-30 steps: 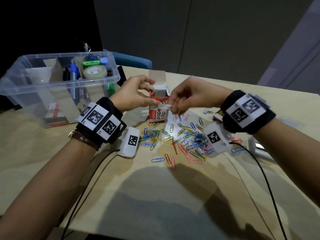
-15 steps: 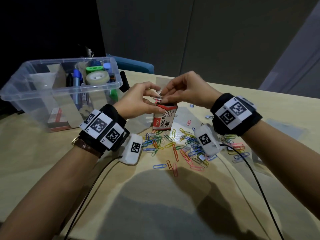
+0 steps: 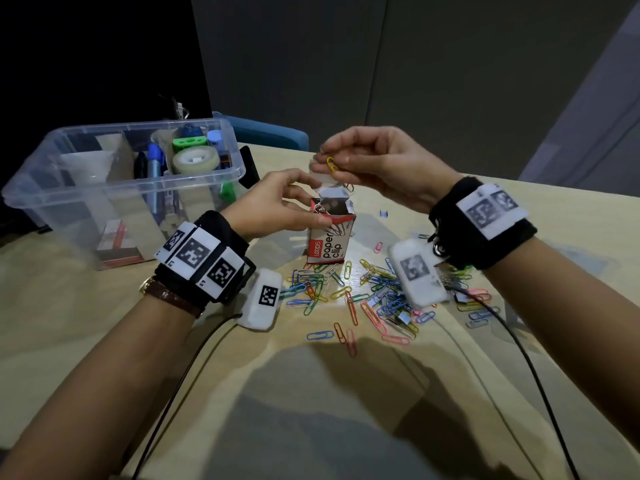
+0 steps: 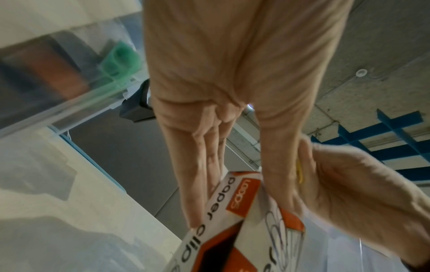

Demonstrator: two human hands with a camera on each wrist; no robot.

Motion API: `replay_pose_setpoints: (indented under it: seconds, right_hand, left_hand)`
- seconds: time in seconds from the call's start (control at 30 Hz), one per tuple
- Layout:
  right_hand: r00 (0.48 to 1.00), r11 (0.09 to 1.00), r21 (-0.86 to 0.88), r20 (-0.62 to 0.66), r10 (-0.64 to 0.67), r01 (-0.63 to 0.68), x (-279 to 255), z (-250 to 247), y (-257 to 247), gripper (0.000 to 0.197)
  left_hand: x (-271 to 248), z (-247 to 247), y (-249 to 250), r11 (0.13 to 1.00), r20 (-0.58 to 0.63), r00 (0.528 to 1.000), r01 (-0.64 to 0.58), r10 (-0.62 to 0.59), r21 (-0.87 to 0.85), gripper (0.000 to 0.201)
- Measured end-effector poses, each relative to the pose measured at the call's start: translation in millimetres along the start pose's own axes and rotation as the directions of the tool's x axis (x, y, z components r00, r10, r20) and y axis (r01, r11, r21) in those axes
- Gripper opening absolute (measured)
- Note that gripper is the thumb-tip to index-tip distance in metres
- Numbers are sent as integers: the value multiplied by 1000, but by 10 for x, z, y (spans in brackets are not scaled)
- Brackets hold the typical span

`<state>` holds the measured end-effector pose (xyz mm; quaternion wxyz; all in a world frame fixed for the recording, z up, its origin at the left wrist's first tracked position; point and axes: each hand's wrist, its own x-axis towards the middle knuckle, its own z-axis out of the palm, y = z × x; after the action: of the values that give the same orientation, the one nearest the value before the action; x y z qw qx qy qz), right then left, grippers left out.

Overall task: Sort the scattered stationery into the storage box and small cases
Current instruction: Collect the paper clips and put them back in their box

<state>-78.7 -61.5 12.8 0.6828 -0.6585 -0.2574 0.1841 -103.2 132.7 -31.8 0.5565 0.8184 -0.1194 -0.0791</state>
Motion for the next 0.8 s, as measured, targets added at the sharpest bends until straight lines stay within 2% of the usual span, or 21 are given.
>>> replay_pose_setpoints:
  seconds: [0.1, 0.2, 0.33, 0.37, 0.43, 0.5, 0.6, 0.7, 0.8]
  right_hand:
    - [999, 997, -79, -40, 13, -16, 0, 18, 215, 21]
    - [998, 987, -152, -53, 43, -50, -31, 28, 268, 23]
    - [977, 931, -360, -211, -16, -62, -36, -7, 141, 18]
    - [977, 898, -433, -210, -19, -75, -39, -8, 118, 15]
    - [991, 799, -595, -131, 7, -84, -41, 24, 108, 14]
    - [999, 678, -734, -45, 9, -39, -33, 84, 141, 12]
    - [999, 547, -836, 15, -32, 30, -9, 118, 147, 7]
    - [993, 576, -816, -102, -52, -54, 21, 65, 92, 10]
    - [967, 727, -676, -247, -70, -120, 30, 58, 94, 10]
  left_hand:
    - [-1, -20, -13, 998, 52, 998, 23, -26, 52, 65]
    - [-5, 6, -23, 998, 37, 999, 36, -38, 41, 63]
    - [-15, 16, -27, 998, 7, 998, 55, -55, 31, 66]
    - [-14, 19, -28, 998, 7, 998, 54, -54, 26, 66]
    - [-12, 21, -32, 998, 6, 999, 53, -53, 32, 67]
    - [-11, 20, -33, 997, -3, 998, 58, -58, 42, 67]
    - [-8, 24, -28, 997, -19, 998, 65, -64, 43, 66]
    - [-16, 24, -20, 996, -23, 998, 66, -64, 67, 65]
    - [-24, 23, -3, 994, -16, 998, 65, -64, 89, 66]
